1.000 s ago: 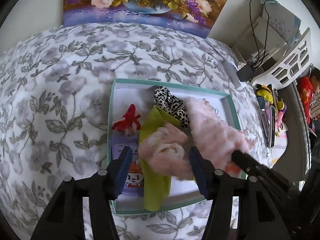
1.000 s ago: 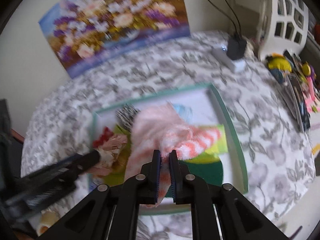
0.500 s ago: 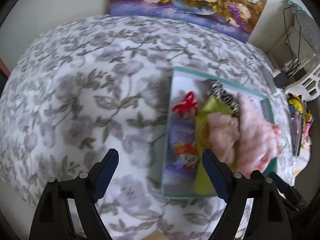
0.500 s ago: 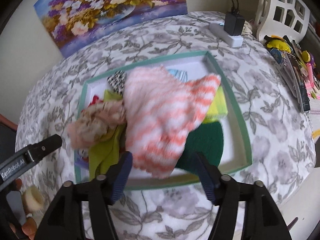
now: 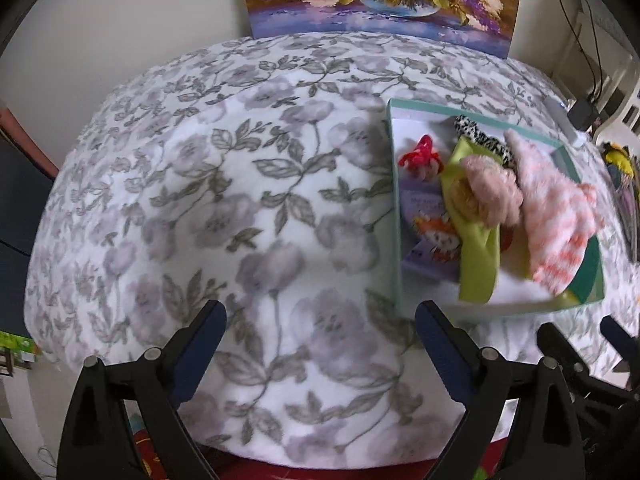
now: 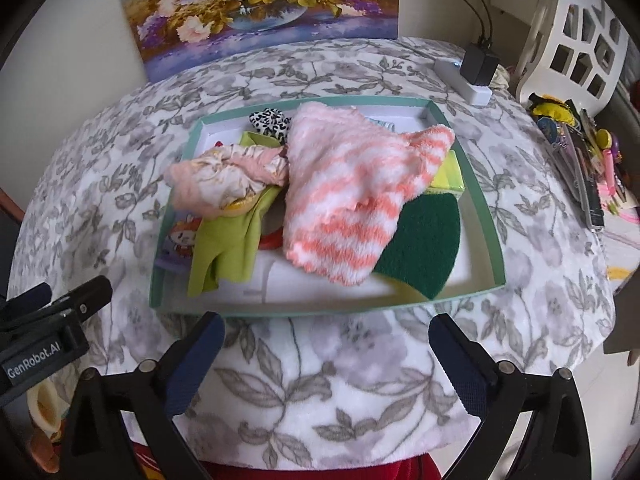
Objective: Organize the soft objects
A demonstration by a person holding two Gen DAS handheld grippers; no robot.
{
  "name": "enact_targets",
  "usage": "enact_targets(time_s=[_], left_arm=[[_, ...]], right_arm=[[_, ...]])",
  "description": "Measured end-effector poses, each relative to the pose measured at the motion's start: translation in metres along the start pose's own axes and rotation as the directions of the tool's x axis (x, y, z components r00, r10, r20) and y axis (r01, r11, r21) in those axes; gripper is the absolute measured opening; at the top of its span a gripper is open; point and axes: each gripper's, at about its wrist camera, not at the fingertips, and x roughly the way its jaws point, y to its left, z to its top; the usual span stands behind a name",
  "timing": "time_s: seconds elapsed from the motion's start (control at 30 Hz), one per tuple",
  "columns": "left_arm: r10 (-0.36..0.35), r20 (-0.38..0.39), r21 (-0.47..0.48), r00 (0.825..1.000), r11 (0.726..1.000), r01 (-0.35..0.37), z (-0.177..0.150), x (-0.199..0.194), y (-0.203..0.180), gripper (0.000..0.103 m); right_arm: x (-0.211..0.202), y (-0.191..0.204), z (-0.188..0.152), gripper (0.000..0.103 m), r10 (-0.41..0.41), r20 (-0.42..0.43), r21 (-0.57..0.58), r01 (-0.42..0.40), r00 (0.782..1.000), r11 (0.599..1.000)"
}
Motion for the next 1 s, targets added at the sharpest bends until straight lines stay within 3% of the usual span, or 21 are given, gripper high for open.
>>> enact_targets(time_s=[0.43, 1.0], left_arm=[[0.111, 0.022, 0.013, 0.994, 0.994, -0.112, -0.019, -0.011, 0.008, 0.096], [0.118, -0.015, -0.012, 0.993, 0.993, -0.118, -0.017, -0.005, 0.017, 0.096]], right_arm=[[-0.006, 0.0, -0.015, 0.103, -0.034, -0.006, 0.001, 0.034, 0.999, 0.999], [-0.004, 0.0, -0.011, 0.103, -0.036, -0.009, 0.005, 0.036, 0.999, 0.999]])
